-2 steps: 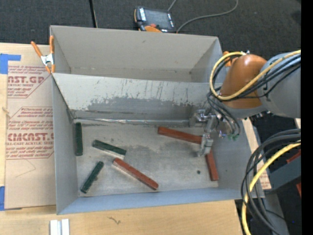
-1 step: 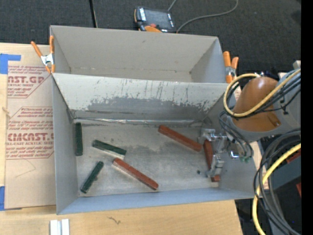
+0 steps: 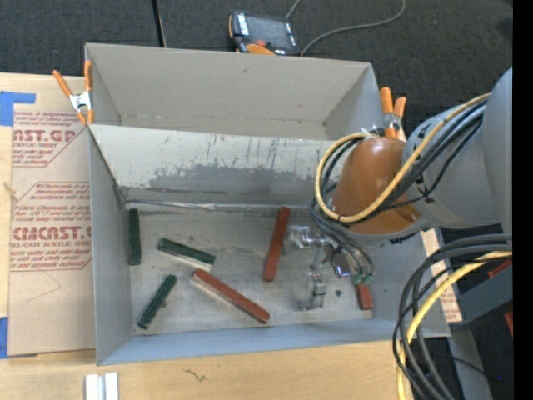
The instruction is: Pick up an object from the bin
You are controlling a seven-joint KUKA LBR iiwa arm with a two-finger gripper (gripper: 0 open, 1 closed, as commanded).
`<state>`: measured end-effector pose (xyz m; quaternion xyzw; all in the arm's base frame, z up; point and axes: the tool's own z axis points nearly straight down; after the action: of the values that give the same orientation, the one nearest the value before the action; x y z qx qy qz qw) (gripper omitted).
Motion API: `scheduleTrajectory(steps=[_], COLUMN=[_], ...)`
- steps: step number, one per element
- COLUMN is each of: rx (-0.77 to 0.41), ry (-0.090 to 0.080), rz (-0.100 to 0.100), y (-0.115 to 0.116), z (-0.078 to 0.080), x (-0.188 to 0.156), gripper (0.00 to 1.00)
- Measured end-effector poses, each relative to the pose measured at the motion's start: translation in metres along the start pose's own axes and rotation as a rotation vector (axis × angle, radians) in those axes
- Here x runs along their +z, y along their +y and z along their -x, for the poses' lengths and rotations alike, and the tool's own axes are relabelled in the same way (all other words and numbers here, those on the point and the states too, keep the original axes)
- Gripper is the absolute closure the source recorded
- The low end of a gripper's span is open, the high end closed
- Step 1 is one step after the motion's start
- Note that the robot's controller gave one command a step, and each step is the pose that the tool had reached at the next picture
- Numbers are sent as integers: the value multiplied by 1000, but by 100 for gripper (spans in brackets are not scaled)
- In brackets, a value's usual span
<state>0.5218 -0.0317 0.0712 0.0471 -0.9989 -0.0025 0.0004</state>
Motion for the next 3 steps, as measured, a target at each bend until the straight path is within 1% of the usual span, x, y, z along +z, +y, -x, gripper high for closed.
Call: scheduleTrajectory(steps=[1, 2, 3], rx=[111, 127, 103], ry=[-3, -3, -3], rz=[0, -2, -2], y=[128, 178, 212], z=[28, 43, 56], x=[-16, -5, 3], gripper=[0, 0, 0])
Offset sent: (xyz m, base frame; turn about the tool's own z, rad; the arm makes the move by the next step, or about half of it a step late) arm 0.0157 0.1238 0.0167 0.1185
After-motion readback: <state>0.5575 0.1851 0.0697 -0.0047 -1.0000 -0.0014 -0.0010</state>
